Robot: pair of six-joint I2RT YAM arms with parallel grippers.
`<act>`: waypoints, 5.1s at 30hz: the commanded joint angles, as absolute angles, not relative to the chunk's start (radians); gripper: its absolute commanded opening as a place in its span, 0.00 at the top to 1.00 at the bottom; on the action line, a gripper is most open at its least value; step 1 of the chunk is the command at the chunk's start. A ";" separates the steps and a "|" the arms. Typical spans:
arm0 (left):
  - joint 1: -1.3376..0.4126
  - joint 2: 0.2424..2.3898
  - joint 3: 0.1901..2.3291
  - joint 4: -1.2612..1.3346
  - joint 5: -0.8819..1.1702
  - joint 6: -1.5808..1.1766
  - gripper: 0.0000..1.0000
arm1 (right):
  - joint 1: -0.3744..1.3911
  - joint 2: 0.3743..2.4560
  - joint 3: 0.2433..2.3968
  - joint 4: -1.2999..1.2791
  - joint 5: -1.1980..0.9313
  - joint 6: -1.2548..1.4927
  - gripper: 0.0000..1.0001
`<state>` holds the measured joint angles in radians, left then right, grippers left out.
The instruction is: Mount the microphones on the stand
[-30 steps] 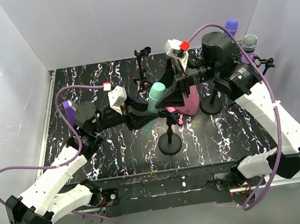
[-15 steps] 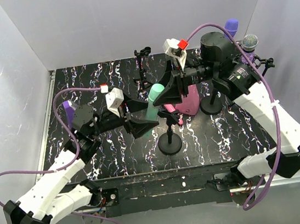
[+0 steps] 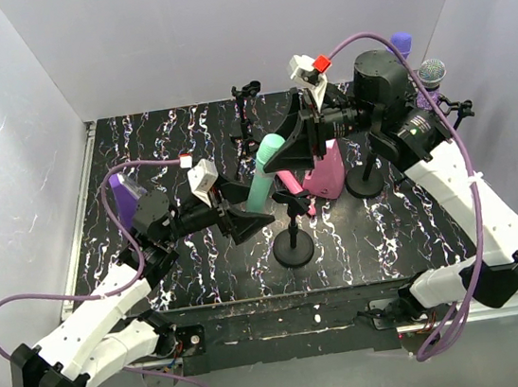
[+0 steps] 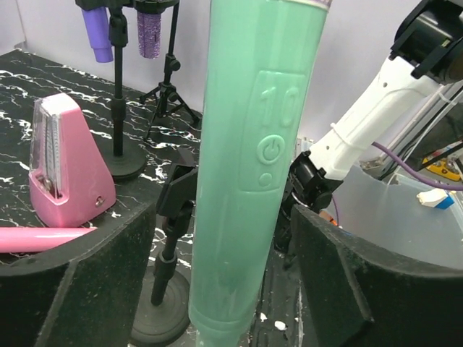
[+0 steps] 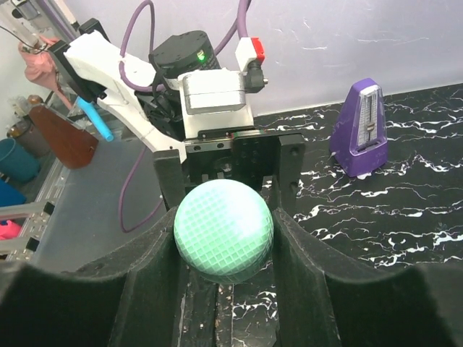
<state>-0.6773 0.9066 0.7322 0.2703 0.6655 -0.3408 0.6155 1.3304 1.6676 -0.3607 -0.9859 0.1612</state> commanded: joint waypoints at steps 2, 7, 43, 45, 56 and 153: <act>-0.680 0.902 0.739 0.272 0.652 -0.313 0.64 | 0.604 1.312 1.637 -0.279 -0.997 0.193 0.87; -0.681 0.902 0.804 0.108 0.681 -0.204 1.00 | 0.597 1.302 1.617 -0.299 -1.026 0.144 0.60; -0.612 0.942 0.862 -0.094 0.729 0.224 1.00 | 0.462 1.117 0.988 -0.265 -1.157 -0.489 0.24; -0.603 0.959 0.864 -0.074 0.742 0.213 1.00 | 0.462 1.112 0.986 -0.265 -1.160 -0.499 0.28; -0.595 1.095 0.856 0.064 0.860 0.114 1.00 | 0.457 1.095 0.963 -0.278 -1.155 -0.532 0.92; -0.744 0.908 0.854 -0.193 0.664 0.118 0.02 | 0.371 1.006 0.861 -0.218 -1.293 -0.380 0.15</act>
<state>-0.7418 0.9710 0.8799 -0.1795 0.6651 0.1528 0.3809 1.0264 0.8066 -0.1459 -1.2579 -0.2939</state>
